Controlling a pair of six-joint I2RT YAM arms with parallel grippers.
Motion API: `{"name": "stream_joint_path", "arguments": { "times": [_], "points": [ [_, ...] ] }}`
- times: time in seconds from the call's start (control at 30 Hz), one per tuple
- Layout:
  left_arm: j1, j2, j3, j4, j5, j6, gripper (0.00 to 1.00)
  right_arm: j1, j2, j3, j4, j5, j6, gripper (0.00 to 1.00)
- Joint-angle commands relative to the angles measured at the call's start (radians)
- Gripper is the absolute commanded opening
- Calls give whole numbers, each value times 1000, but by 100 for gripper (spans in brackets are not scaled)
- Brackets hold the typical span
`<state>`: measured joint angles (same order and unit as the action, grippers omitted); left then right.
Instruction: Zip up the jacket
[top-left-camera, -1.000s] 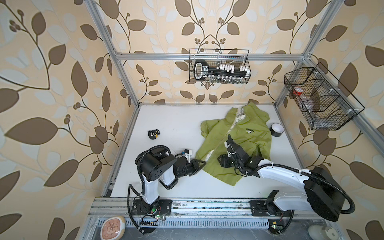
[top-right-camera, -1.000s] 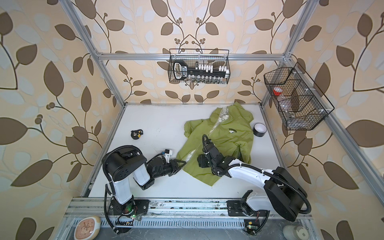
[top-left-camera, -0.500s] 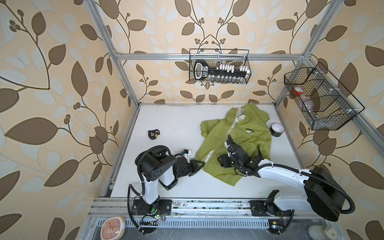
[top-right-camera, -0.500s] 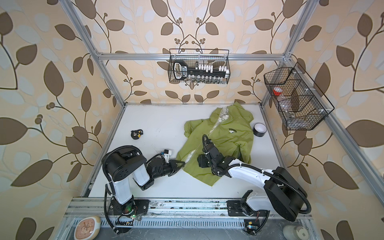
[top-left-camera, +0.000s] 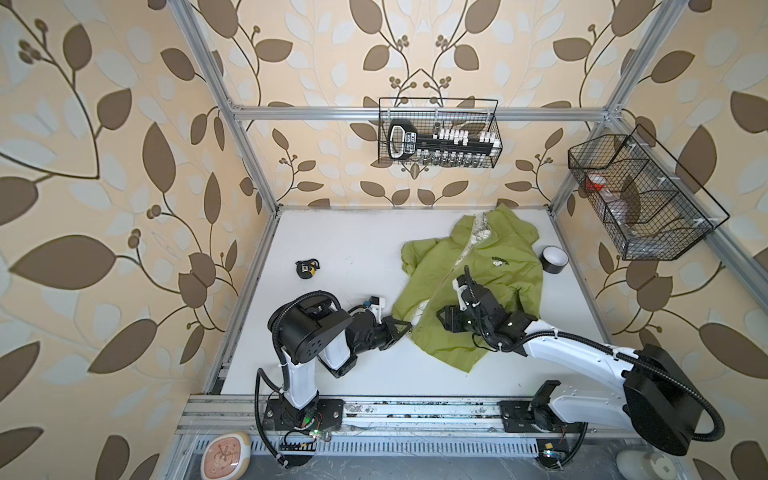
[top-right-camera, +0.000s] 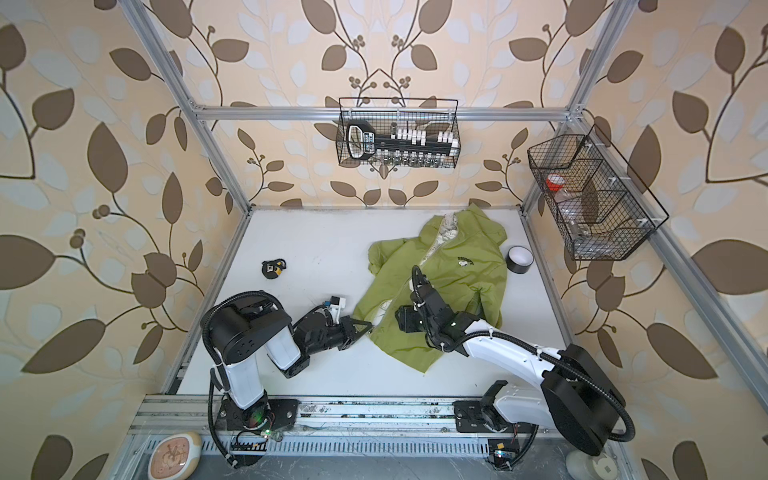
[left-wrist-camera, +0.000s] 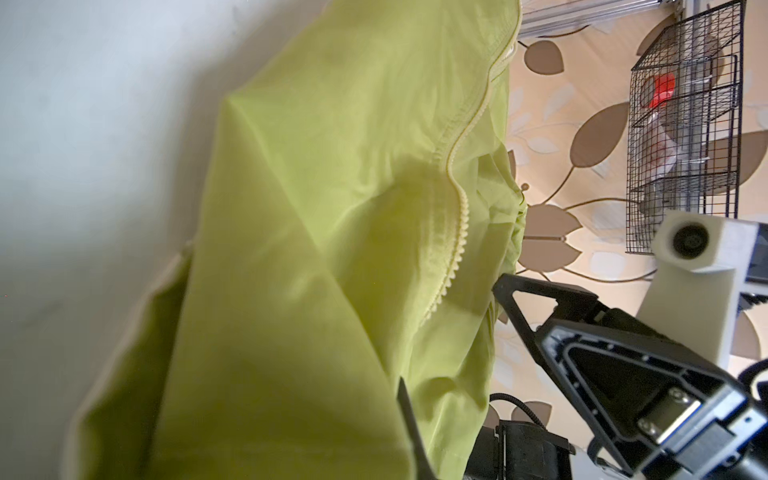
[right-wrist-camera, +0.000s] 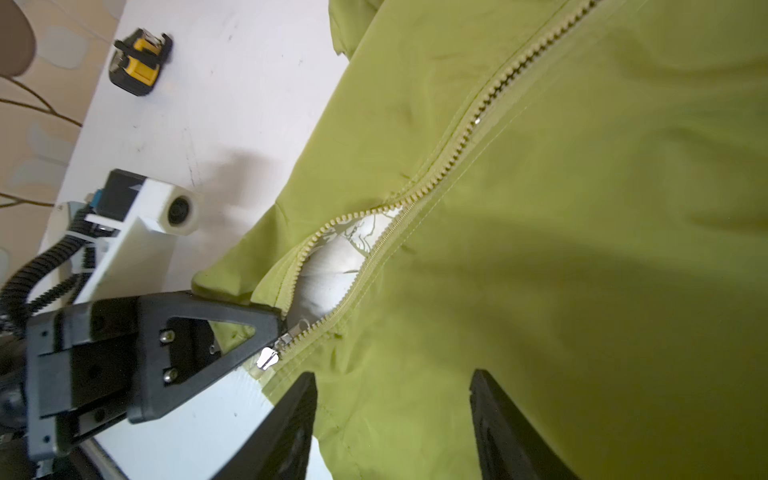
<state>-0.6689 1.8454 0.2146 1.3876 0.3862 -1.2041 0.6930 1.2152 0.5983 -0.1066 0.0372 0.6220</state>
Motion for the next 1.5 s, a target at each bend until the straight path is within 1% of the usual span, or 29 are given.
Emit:
{"name": "stream_joint_path", "arguments": {
  "times": [0.0,0.13,0.27,0.43,0.53,0.73,0.97,1.17,1.47],
  "points": [
    [-6,-44,34,35,63,29,0,-31,-47,-11,-25,-81,-38,60],
    [-7,-53,62,35,112,28,0,-79,-80,-7,-17,-218,-54,60],
    [-6,-71,92,35,164,26,0,-115,-71,-5,12,-362,-47,60],
    [-6,-83,128,35,232,21,0,-145,-37,-9,98,-518,16,59],
    [-6,-89,151,35,273,11,0,-147,-20,-19,159,-573,55,57],
    [-7,-111,199,36,340,-18,0,-159,-17,-30,204,-602,81,51],
    [-7,-136,243,34,396,-51,0,-200,-45,-74,253,-652,114,53],
    [-5,-141,278,34,427,-72,0,-211,-67,-91,310,-676,148,55],
    [-6,-148,287,33,448,-87,0,-237,-88,-106,360,-711,165,53]
  ]
}}
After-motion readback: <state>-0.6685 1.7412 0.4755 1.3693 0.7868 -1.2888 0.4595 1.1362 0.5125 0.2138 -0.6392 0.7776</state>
